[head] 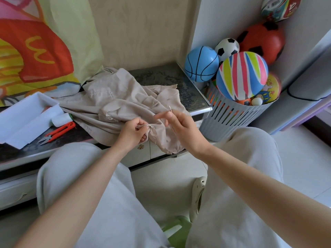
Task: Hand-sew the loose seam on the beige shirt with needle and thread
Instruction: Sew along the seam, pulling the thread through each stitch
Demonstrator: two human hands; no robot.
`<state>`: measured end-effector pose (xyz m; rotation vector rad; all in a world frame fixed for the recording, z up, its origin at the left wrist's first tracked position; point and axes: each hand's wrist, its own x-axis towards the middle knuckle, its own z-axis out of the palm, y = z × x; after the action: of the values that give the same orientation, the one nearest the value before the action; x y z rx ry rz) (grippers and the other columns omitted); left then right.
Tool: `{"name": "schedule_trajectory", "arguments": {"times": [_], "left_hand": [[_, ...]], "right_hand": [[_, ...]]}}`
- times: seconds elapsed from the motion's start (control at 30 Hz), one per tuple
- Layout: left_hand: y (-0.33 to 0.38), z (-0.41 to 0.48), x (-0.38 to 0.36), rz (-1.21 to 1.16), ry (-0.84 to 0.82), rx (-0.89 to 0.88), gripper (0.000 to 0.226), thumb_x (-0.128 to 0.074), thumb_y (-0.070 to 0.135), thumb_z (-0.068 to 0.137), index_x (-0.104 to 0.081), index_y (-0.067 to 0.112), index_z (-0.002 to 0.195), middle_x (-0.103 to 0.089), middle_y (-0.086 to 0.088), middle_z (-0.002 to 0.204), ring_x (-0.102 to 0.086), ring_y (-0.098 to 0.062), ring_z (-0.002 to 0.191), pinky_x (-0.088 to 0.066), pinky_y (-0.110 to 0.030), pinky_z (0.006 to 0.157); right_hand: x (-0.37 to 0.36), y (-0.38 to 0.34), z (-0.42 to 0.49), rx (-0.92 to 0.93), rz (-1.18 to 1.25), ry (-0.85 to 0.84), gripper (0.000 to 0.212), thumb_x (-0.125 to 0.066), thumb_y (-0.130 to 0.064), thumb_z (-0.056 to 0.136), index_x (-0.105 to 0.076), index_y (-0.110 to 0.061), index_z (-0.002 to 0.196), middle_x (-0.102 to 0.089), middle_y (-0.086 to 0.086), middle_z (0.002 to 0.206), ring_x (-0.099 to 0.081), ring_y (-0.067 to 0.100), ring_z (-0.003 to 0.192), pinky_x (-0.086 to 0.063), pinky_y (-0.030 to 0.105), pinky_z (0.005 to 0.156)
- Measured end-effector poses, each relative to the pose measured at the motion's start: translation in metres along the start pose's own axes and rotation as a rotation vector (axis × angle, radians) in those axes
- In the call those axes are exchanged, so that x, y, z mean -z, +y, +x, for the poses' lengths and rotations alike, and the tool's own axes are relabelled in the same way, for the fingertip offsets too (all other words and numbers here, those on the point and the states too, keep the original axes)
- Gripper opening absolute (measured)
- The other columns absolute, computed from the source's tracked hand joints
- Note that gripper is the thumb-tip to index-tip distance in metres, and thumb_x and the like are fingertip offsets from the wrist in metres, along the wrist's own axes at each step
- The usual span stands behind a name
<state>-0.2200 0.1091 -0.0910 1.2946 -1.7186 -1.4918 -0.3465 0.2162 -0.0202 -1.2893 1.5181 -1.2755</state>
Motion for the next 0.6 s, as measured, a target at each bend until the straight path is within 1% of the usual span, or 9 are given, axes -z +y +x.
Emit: {"name": "schedule_trajectory", "arguments": {"times": [0.07, 0.13, 0.17, 0.27, 0.37, 0.43, 0.5, 0.53, 0.6], "left_hand": [[0.0, 0.001, -0.002, 0.015, 0.008, -0.009, 0.019, -0.052, 0.0, 0.09, -0.054, 0.009, 0.074, -0.05, -0.007, 0.054, -0.044, -0.004, 0.039, -0.041, -0.014, 0.043], [0.0, 0.001, -0.002, 0.032, 0.004, -0.026, 0.018, -0.051, -0.001, 0.09, -0.053, 0.009, 0.074, -0.051, -0.008, 0.055, -0.044, -0.003, 0.039, -0.041, -0.013, 0.044], [0.0, 0.001, -0.002, 0.035, -0.003, -0.034, 0.019, -0.051, -0.001, 0.09, -0.053, 0.009, 0.075, -0.051, -0.008, 0.057, -0.045, -0.002, 0.04, -0.042, -0.013, 0.044], [-0.003, 0.003, -0.002, 0.015, -0.005, -0.039, 0.019, -0.051, 0.001, 0.093, -0.054, 0.011, 0.077, -0.052, -0.007, 0.06, -0.047, 0.0, 0.041, -0.044, -0.012, 0.046], [-0.005, 0.007, -0.001, 0.028, 0.008, -0.051, 0.019, -0.052, 0.004, 0.094, -0.056, 0.014, 0.078, -0.053, -0.007, 0.062, -0.048, 0.0, 0.041, -0.046, -0.013, 0.048], [-0.006, 0.008, 0.0, 0.044, 0.024, -0.061, 0.02, -0.052, 0.005, 0.094, -0.056, 0.017, 0.078, -0.054, -0.005, 0.064, -0.049, 0.0, 0.041, -0.047, -0.013, 0.049], [-0.006, 0.007, 0.001, 0.047, 0.044, -0.067, 0.021, -0.052, 0.006, 0.094, -0.056, 0.019, 0.078, -0.055, -0.004, 0.064, -0.049, 0.0, 0.042, -0.047, -0.013, 0.049], [-0.006, 0.007, 0.001, 0.047, 0.053, -0.071, 0.021, -0.052, 0.007, 0.095, -0.056, 0.02, 0.078, -0.055, -0.004, 0.064, -0.049, 0.0, 0.042, -0.047, -0.013, 0.05], [-0.005, 0.005, 0.001, 0.043, 0.066, -0.075, 0.021, -0.052, 0.007, 0.094, -0.056, 0.02, 0.078, -0.055, -0.003, 0.064, -0.049, 0.0, 0.043, -0.047, -0.014, 0.052]], "right_hand": [[-0.002, -0.008, -0.001, -0.02, 0.106, 0.002, 0.033, -0.033, -0.017, 0.103, -0.048, -0.011, 0.075, -0.05, 0.011, 0.068, -0.039, -0.001, 0.042, -0.033, 0.009, 0.048], [-0.001, -0.009, -0.002, -0.076, 0.143, 0.018, 0.036, -0.034, -0.019, 0.103, -0.046, -0.012, 0.069, -0.036, 0.001, 0.051, -0.028, 0.002, 0.038, -0.027, 0.011, 0.042], [0.001, -0.006, -0.003, -0.134, 0.088, 0.036, 0.037, -0.037, -0.021, 0.103, -0.046, -0.014, 0.067, -0.032, -0.004, 0.047, -0.026, 0.002, 0.037, -0.024, 0.011, 0.041], [0.014, 0.016, -0.009, -0.395, -0.206, 0.047, 0.038, -0.044, -0.025, 0.098, -0.051, -0.018, 0.062, -0.034, -0.014, 0.036, -0.028, 0.003, 0.034, -0.023, 0.013, 0.038], [0.029, 0.049, -0.019, -0.611, -0.366, -0.046, 0.033, -0.043, -0.021, 0.098, -0.056, -0.016, 0.068, -0.035, -0.004, 0.049, -0.028, 0.008, 0.038, -0.021, 0.016, 0.035], [0.037, 0.067, -0.026, -0.675, -0.544, -0.153, 0.029, -0.041, -0.021, 0.098, -0.056, -0.018, 0.074, -0.04, -0.005, 0.058, -0.034, 0.007, 0.046, -0.026, 0.013, 0.038], [0.04, 0.076, -0.032, -0.686, -0.707, -0.299, 0.025, -0.04, -0.02, 0.099, -0.061, -0.017, 0.086, -0.047, -0.005, 0.068, -0.042, 0.007, 0.056, -0.032, 0.011, 0.047], [0.04, 0.078, -0.033, -0.678, -0.783, -0.366, 0.025, -0.039, -0.017, 0.1, -0.063, -0.014, 0.095, -0.052, -0.003, 0.075, -0.048, 0.01, 0.064, -0.036, 0.013, 0.052], [0.037, 0.079, -0.033, -0.612, -0.928, -0.407, 0.031, -0.037, -0.009, 0.099, -0.062, -0.007, 0.115, -0.057, 0.005, 0.098, -0.056, 0.022, 0.087, -0.044, 0.024, 0.069]]}}
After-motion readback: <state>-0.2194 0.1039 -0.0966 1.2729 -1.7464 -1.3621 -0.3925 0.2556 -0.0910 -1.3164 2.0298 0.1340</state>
